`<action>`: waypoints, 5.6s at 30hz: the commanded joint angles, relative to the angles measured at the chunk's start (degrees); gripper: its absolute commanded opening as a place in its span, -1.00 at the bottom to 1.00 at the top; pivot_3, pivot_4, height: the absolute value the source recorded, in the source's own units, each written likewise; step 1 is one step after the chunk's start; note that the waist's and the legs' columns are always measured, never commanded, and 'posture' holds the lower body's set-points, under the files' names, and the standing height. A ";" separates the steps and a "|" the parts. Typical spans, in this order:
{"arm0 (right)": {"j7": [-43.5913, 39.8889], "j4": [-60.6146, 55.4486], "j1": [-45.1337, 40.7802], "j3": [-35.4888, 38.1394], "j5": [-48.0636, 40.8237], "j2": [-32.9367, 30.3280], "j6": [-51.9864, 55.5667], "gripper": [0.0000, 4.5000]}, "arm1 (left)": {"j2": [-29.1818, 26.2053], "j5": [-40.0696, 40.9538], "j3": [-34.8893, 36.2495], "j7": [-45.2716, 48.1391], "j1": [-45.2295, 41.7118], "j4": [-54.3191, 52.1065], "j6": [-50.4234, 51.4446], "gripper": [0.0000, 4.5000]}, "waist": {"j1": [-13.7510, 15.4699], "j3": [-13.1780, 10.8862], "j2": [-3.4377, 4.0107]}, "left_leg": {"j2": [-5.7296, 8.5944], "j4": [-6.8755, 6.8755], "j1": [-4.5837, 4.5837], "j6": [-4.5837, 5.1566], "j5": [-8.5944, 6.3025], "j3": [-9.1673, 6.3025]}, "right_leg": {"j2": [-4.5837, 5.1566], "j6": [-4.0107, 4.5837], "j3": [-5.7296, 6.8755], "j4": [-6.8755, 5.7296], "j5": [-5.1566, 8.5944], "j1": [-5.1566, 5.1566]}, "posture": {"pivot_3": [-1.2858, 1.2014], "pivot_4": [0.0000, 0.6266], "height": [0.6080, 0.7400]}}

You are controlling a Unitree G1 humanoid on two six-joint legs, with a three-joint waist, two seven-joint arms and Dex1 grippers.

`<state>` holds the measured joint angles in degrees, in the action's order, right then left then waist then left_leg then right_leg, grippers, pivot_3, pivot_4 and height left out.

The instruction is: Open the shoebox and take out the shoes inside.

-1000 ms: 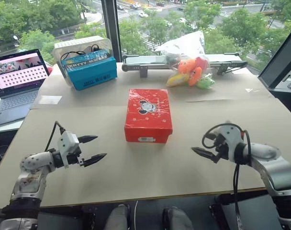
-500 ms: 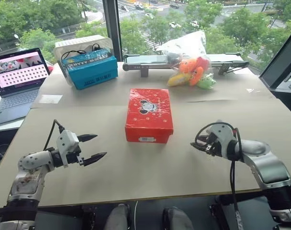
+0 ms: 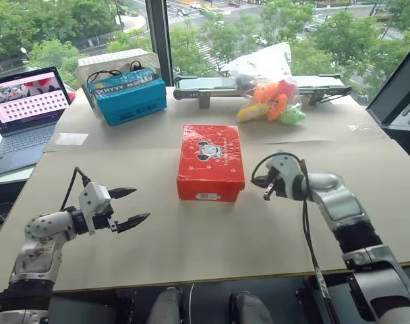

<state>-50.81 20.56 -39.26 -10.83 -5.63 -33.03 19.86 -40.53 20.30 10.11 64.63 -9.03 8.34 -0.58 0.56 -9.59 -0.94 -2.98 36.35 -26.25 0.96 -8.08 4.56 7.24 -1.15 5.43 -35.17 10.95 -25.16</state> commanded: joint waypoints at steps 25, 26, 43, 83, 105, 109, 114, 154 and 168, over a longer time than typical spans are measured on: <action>-6.66 -3.26 -11.84 6.51 -10.16 6.86 4.55 -0.96 | 0.13 -1.22 -0.56 -0.85 -1.35 -0.01 -1.78 1.00 | -0.41 -0.01 0.03 | -0.09 0.18 0.03 -0.42 -0.25 0.03 | -0.04 0.12 -0.02 -0.54 0.04 -0.16 | 0.03 -0.52 1.00; -7.10 -3.65 -13.01 6.23 -10.60 7.43 4.98 -0.96 | 0.15 -1.21 -0.61 -0.88 -1.37 -0.03 -1.72 1.00 | -0.51 -0.01 0.03 | -0.09 0.19 0.04 -0.42 -0.25 0.04 | -0.04 0.12 -0.03 -0.58 0.04 -0.17 | 0.03 -0.52 1.00; -5.32 28.35 -42.64 1.17 -3.79 29.70 -11.88 -0.96 | -5.74 5.69 8.94 -0.28 15.37 -16.33 7.12 1.00 | -1.87 -0.05 0.03 | -0.46 0.20 0.02 -0.49 -0.25 0.19 | -0.28 0.31 -0.04 -0.71 0.15 -0.36 | 0.03 -0.52 1.00; 5.74 -25.92 -17.87 3.22 -6.42 10.57 34.39 0.12 | -14.93 13.09 15.94 -2.40 5.74 -22.65 23.80 1.00 | -1.33 -0.04 -0.03 | -1.12 -0.04 -0.07 -0.75 -0.11 0.53 | -0.89 0.87 -0.23 -0.92 0.15 -1.02 | 0.03 -0.52 1.00; 40.20 -7.90 -41.12 22.18 -8.88 38.77 49.61 0.98 | -11.87 11.36 9.51 -3.21 1.84 -21.68 22.55 1.00 | -1.41 -0.03 -0.08 | -1.33 -0.06 -0.13 -0.44 0.14 0.54 | -1.10 1.02 -0.24 -0.94 0.09 -1.08 | 0.03 -0.52 1.00; 45.63 -8.17 -41.82 23.96 -9.02 42.86 54.22 0.98 | -11.49 11.65 8.63 -3.66 0.97 -22.06 22.78 1.00 | -1.06 0.08 -0.26 | -1.33 -0.02 -0.13 -0.81 -0.08 0.52 | -1.11 1.04 -0.22 -0.89 0.08 -1.01 | 0.03 -0.52 1.00; 47.06 -3.19 -38.12 15.80 -4.53 38.59 51.67 0.98 | -11.36 11.99 8.49 -3.91 0.72 -22.48 23.06 1.00 | -1.44 0.11 -0.31 | -1.32 0.00 -0.12 -0.83 -0.10 0.52 | -1.06 1.02 -0.20 -0.83 0.07 -0.99 | 0.03 -0.52 1.00; 49.59 2.47 -35.15 15.98 -3.79 33.48 47.34 0.98 | -10.35 12.73 8.66 -5.62 0.71 -23.92 24.17 1.00 | -1.59 0.11 -0.32 | -1.35 -0.04 -0.12 -0.41 0.17 0.49 | -1.14 1.06 -0.24 -0.88 0.08 -1.01 | 0.03 -0.52 1.00; 50.60 1.22 -31.95 15.94 -4.10 34.95 48.35 0.98 | -10.55 12.33 8.56 -5.35 0.12 -23.26 24.01 1.00 | -1.65 0.10 -0.32 | -1.36 -0.05 -0.12 -0.40 0.17 0.49 | -1.16 1.06 -0.24 -0.88 0.08 -1.02 | 0.03 -0.52 1.00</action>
<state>-0.39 24.63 -69.73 4.80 -9.27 1.66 67.81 -50.74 32.03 17.40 59.23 -8.04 -14.24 24.10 -1.08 -9.48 -1.26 -4.34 36.30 -26.37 0.56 -7.91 5.05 6.08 -0.08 5.20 -36.05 11.03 -26.18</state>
